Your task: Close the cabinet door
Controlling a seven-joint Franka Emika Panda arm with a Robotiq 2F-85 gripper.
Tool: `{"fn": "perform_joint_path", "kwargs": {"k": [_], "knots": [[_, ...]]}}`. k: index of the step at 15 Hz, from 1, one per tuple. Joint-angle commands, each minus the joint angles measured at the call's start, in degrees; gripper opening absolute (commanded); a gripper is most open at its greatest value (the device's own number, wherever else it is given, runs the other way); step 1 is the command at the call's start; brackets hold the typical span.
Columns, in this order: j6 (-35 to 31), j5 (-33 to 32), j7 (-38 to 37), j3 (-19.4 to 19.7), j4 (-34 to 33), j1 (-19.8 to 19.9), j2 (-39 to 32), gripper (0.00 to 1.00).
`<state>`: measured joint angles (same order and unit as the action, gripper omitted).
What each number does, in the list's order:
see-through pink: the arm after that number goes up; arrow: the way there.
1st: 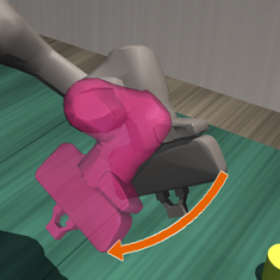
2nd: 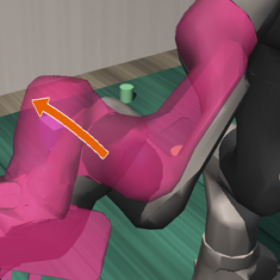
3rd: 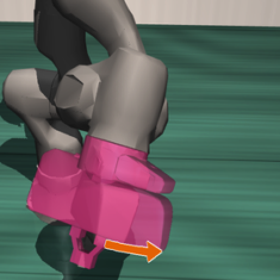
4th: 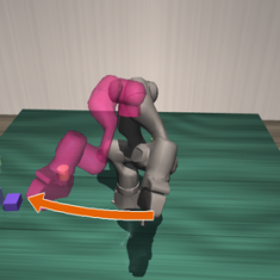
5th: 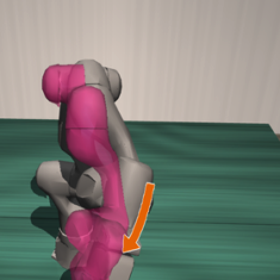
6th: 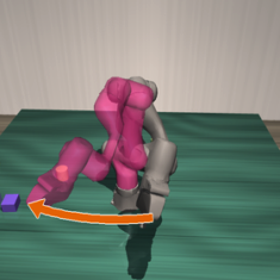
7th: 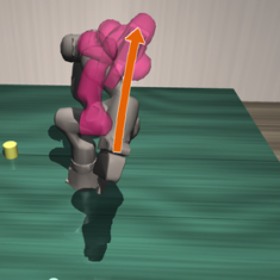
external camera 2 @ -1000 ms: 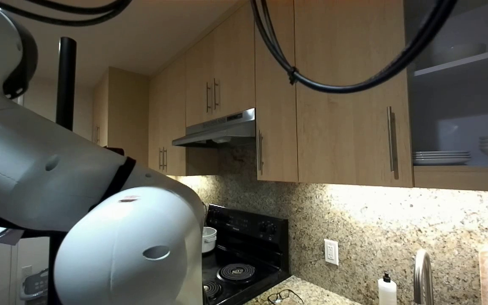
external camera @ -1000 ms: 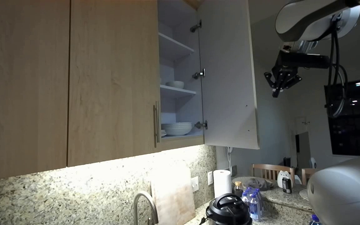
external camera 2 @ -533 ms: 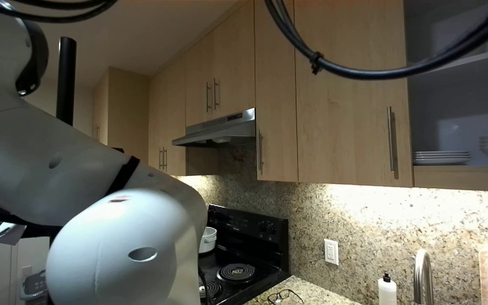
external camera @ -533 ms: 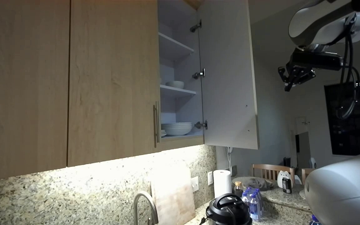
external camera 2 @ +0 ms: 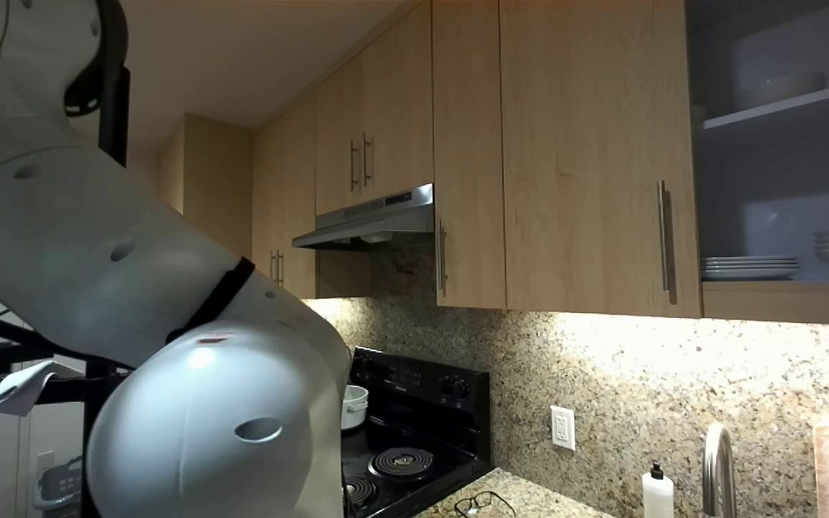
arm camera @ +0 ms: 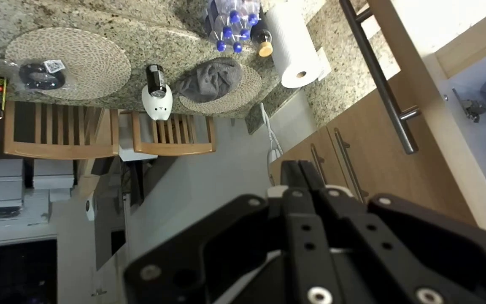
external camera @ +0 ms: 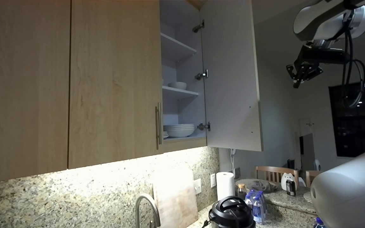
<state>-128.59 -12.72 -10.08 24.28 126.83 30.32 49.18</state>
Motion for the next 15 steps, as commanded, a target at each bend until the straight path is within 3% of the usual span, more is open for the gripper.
{"fn": "perform_joint_path", "kwargs": {"k": [1, 15], "knots": [[7.4, 1.5, 6.0, 2.0, -10.6, -3.5, -7.4, 0.05], [24.7, 1.5, 13.2, 3.3, -35.3, -10.1, -22.0, 0.05]]}}
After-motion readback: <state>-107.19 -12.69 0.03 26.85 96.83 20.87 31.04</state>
